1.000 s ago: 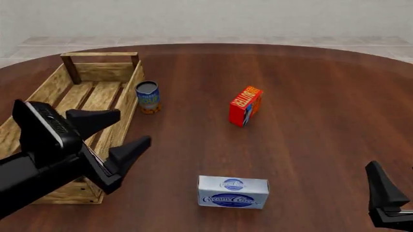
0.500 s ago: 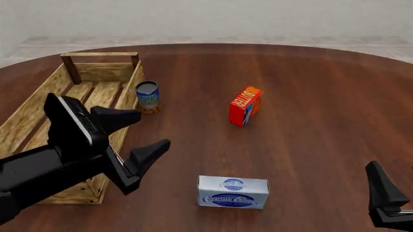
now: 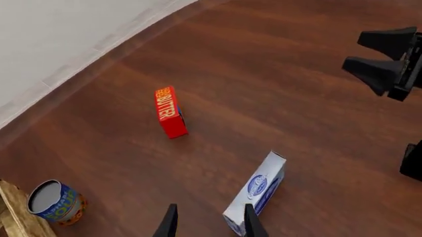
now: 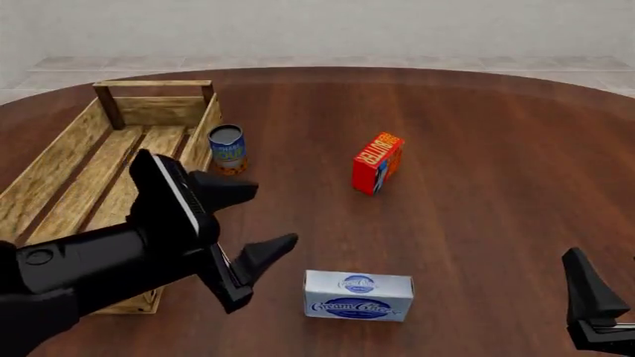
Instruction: Pick up the cream cheese and put it in the tray.
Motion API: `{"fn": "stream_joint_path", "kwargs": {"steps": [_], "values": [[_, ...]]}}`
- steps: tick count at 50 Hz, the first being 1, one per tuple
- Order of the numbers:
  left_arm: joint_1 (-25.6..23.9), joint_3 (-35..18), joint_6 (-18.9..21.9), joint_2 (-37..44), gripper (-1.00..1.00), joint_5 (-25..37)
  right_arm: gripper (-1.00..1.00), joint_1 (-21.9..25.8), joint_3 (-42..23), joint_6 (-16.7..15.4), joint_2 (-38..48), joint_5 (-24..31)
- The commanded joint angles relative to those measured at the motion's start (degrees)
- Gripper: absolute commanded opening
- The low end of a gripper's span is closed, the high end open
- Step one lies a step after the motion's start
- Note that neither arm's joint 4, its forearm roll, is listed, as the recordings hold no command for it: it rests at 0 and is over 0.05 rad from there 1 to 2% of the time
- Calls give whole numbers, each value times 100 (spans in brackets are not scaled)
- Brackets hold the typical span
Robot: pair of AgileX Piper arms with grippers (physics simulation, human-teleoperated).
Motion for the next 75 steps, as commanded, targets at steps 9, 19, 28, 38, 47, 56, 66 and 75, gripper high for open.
{"fn": "stream_joint_path", "kwargs": {"steps": [9, 19, 28, 38, 47, 56, 66, 75], "values": [[-507, -123, 230, 413, 100, 163, 100, -4, 1, 29, -11, -4], [-668, -302, 175, 675, 100, 201, 100, -9, 1, 34, -1, 0], [-784, -484, 242, 1048, 100, 337, 100, -9, 2, 41, 1, 1], [-975, -637, 489, 1387, 100, 490, 100, -14, 2, 56, 8, 2], [-1141, -785, 593, 1560, 100, 642, 100, -13, 2, 51, 9, 2], [-1160, -1036, 683, 1850, 100, 752, 100, -22, 2, 54, 8, 3], [-1096, -1230, 914, 2109, 100, 837, 100, -21, 3, 66, 17, 2], [-992, -1289, 1119, 2298, 100, 822, 100, -20, 4, 78, 29, -1]]}}
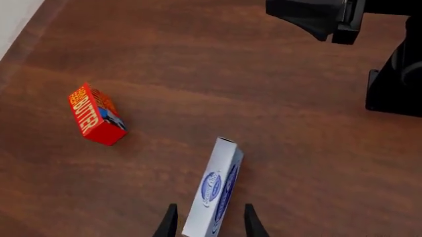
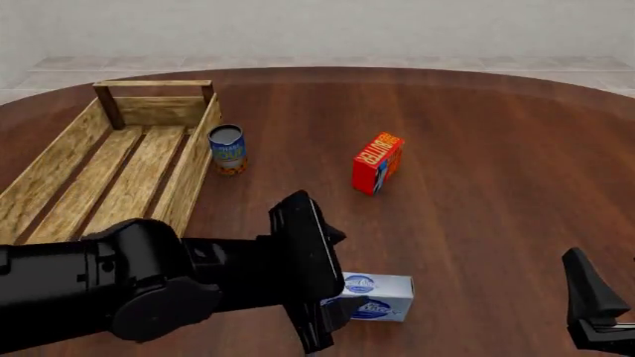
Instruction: Pick up the cream cheese and put it in the tray.
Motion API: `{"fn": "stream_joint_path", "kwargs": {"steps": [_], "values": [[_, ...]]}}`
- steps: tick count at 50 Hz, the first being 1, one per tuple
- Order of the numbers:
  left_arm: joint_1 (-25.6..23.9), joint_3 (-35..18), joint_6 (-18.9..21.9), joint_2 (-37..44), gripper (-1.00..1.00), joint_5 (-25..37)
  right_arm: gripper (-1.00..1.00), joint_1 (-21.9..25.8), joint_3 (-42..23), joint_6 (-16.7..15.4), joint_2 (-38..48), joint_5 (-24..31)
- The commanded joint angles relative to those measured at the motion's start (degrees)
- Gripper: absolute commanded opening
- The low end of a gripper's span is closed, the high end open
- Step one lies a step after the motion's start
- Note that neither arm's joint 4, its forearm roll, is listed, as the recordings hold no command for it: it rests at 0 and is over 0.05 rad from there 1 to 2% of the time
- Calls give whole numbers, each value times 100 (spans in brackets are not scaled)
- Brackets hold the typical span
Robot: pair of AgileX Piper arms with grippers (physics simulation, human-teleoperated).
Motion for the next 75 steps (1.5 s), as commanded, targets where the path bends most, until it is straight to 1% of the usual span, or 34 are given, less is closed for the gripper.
{"fn": "stream_joint_path", "kwargs": {"steps": [1, 21, 24, 28, 29, 38, 39, 46, 50, 51, 56, 66, 69, 75], "values": [[66, -117, 228, 273, 100, 48, 100, 0, 1, 14, 10, -2], [65, -228, 436, 559, 100, 304, 100, -4, 1, 19, 6, -1], [207, -201, 639, 628, 100, 233, 100, -5, 1, 23, 7, -1], [222, -245, 632, 602, 100, 324, 100, -1, 1, 22, 6, -1], [270, -238, 693, 616, 100, 322, 100, -4, 1, 29, 7, -1], [350, -274, 815, 677, 100, 354, 100, -7, 1, 27, 3, 0], [386, -251, 910, 732, 100, 329, 100, -6, 1, 21, 4, 0], [450, -319, 934, 799, 100, 375, 100, -7, 1, 16, 1, 1], [419, -364, 867, 842, 100, 496, 100, -5, 0, 5, -1, 1], [339, -347, 856, 841, 100, 568, 100, -6, 0, 5, 0, 1], [370, -280, 904, 956, 100, 466, 100, -3, 1, 9, 5, 0], [266, -262, 795, 1051, 100, 482, 100, -5, 1, 13, 11, -2], [329, -246, 885, 1077, 100, 455, 100, -6, 1, 15, 8, -1], [374, -240, 911, 1112, 100, 433, 100, -8, 1, 15, 9, -1]]}}
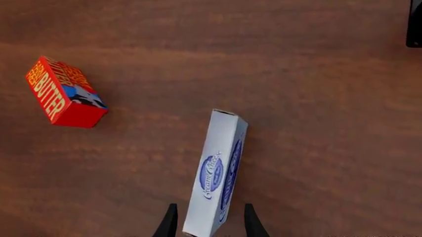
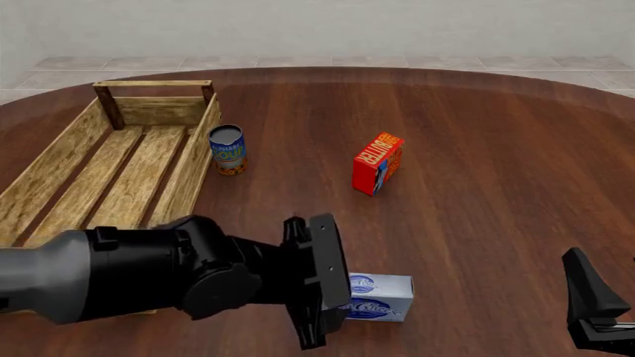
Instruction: Pick up the cream cheese and put it in the tray.
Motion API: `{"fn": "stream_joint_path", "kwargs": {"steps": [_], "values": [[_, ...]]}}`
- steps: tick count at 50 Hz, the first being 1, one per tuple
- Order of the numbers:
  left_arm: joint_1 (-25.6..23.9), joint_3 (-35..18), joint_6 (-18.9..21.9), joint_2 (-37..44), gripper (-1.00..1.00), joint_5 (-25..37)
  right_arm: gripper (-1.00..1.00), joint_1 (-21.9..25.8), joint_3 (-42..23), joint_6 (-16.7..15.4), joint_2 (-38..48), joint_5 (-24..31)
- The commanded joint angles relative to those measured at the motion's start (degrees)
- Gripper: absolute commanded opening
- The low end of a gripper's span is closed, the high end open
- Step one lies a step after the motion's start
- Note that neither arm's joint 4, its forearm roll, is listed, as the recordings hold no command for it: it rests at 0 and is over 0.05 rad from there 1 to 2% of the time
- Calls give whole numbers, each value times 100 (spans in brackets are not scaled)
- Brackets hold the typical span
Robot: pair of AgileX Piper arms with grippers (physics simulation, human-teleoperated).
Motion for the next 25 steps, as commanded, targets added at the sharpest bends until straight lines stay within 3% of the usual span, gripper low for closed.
{"fn": "stream_joint_path", "kwargs": {"steps": [1, 25], "values": [[55, 4, 28, 93, 100, -10, 100, -2, 0, 1, 2, 0], [103, -8, 76, 272, 100, -63, 100, -13, 0, 13, -2, 2]]}}
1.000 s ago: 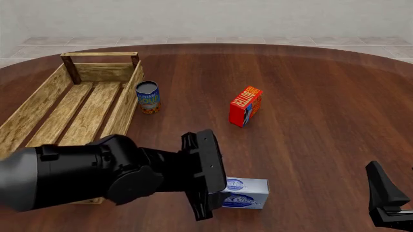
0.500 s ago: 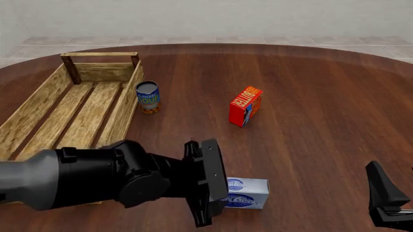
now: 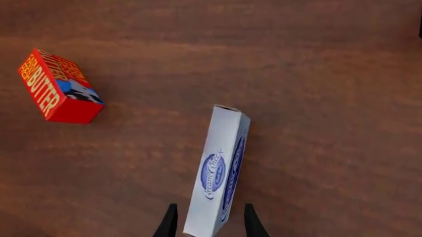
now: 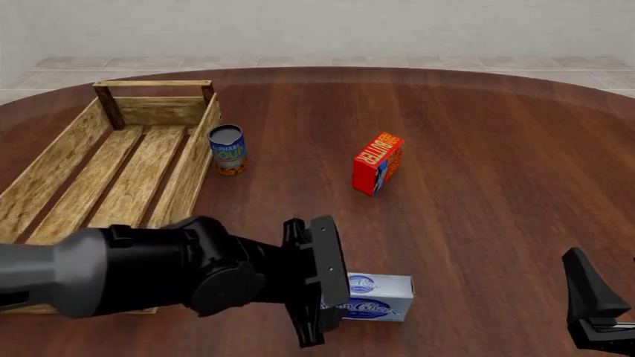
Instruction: Pick up the cream cheese and put it in the tray.
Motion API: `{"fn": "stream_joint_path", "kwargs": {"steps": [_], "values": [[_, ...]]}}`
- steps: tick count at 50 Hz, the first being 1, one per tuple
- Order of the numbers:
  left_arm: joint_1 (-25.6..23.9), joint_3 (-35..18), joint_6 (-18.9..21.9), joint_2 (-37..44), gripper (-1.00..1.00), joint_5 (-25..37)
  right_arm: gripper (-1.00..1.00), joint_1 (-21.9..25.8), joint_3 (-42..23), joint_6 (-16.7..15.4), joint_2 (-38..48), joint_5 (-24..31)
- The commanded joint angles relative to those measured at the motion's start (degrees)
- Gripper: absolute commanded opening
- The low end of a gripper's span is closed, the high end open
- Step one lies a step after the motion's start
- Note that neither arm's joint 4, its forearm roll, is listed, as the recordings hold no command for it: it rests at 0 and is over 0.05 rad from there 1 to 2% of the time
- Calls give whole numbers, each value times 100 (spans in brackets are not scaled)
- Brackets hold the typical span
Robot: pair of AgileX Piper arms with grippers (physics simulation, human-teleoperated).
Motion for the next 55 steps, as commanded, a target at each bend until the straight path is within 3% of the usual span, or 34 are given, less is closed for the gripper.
{"fn": "stream_joint_path", "kwargs": {"steps": [1, 23, 46, 55], "values": [[49, -35, 12, 106, 100, -11, 100, -7, 0, 5, -2, 1], [71, -14, -104, 361, 100, -39, 100, -5, 0, 4, 4, -1], [420, -72, -65, 597, 100, -106, 100, -3, 1, -2, 27, -9], [259, 64, -173, 669, 100, -131, 100, -3, 1, -2, 28, -9]]}}
